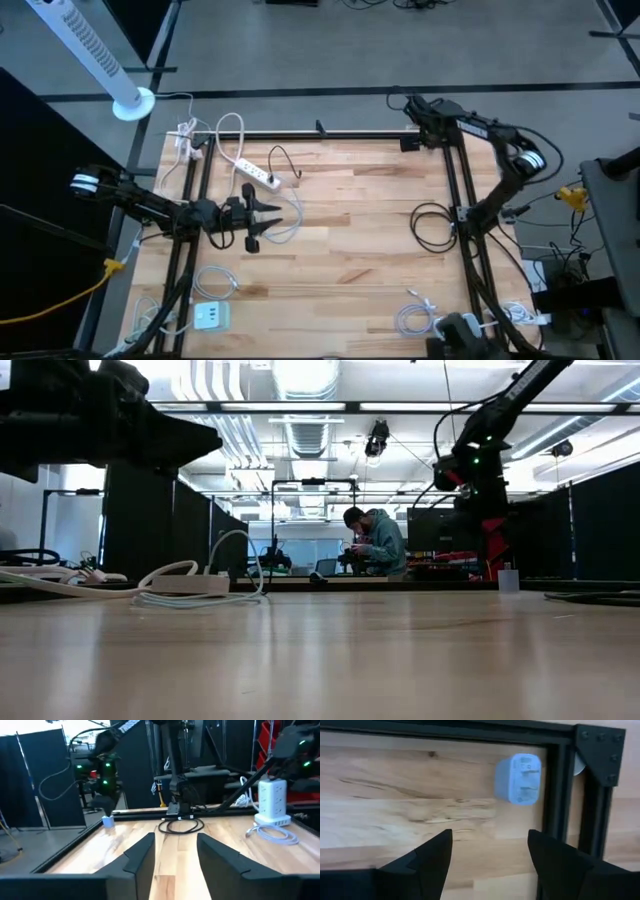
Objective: Insert USB
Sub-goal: Insert the black charger cable into the white charger adapter
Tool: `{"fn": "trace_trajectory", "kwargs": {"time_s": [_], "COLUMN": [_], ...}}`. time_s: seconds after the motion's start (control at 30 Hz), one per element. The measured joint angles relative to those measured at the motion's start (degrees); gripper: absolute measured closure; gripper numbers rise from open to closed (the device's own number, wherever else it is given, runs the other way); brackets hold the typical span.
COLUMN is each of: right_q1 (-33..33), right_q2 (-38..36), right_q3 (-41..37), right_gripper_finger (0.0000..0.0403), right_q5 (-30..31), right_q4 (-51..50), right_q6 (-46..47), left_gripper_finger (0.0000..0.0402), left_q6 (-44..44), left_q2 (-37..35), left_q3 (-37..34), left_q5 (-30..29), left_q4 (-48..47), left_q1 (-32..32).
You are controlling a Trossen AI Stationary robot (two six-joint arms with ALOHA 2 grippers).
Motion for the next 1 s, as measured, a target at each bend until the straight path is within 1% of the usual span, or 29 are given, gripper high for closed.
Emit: {"fn": "trace_trajectory", "kwargs": {"time_s": [0.1,0.2,0.33,0.43,0.5,0.6,0.67,0.73,0.8,0.87,0.9,0.93,1.0], "right_q1": [-1.45,-1.60,-0.32,0.18,0.14,-0.93,-2.35,-4.90,-7.59,-9.91,-10.77,-11.38,-12.10], "right_q2": [2.73,4.74,4.36,3.88,3.86,5.44,7.75,11.01,15.13,19.43,21.54,23.60,27.81], "right_q3": [4.86,7.26,10.10,14.94,18.84,25.52,29.69,32.86,35.43,37.82,38.83,39.75,41.92], "right_gripper_finger": [0.0147,0.0136,0.0126,0.0124,0.0127,0.0138,0.0149,0.0160,0.0172,0.0182,0.0186,0.0189,0.0193], "right_q5": [-0.90,-1.81,-2.35,-2.36,-2.25,-0.39,2.77,3.40,0.19,-5.69,-7.64,-9.29,-10.33], "right_q4": [-3.81,-9.46,-16.76,-23.57,-26.64,-26.58,-26.89,-27.18,-28.71,-30.50,-31.78,-32.88,-33.13], "right_q6": [-0.46,0.22,-2.89,-5.34,-6.53,-9.34,-11.87,-14.37,-15.26,-16.68,-17.67,-18.21,-18.61], "left_gripper_finger": [0.0243,0.0228,0.0217,0.0217,0.0220,0.0229,0.0235,0.0241,0.0246,0.0250,0.0252,0.0254,0.0257], "left_q6": [-2.30,-4.21,-4.95,-4.85,-3.71,-2.01,-1.04,0.01,0.38,0.38,0.34,0.24,-0.35], "left_q2": [0.20,0.72,1.75,2.52,2.91,3.10,3.08,3.19,3.85,4.68,5.29,5.83,7.11], "left_q3": [-0.02,-0.02,-0.02,-0.02,-0.02,1.21,2.73,4.33,5.89,7.10,7.80,8.35,8.99], "left_q5": [0.07,0.34,0.37,0.37,-0.06,-0.33,-0.24,0.52,1.44,1.73,1.76,1.86,1.84], "left_q4": [-0.58,-1.26,-1.31,-1.29,-0.36,-0.35,-0.03,-0.13,-0.07,-0.54,-0.91,-1.33,-1.92], "left_q1": [0.00,-0.02,0.00,0.00,0.07,0.08,0.11,0.11,0.11,0.11,0.11,0.11,0.11]}}
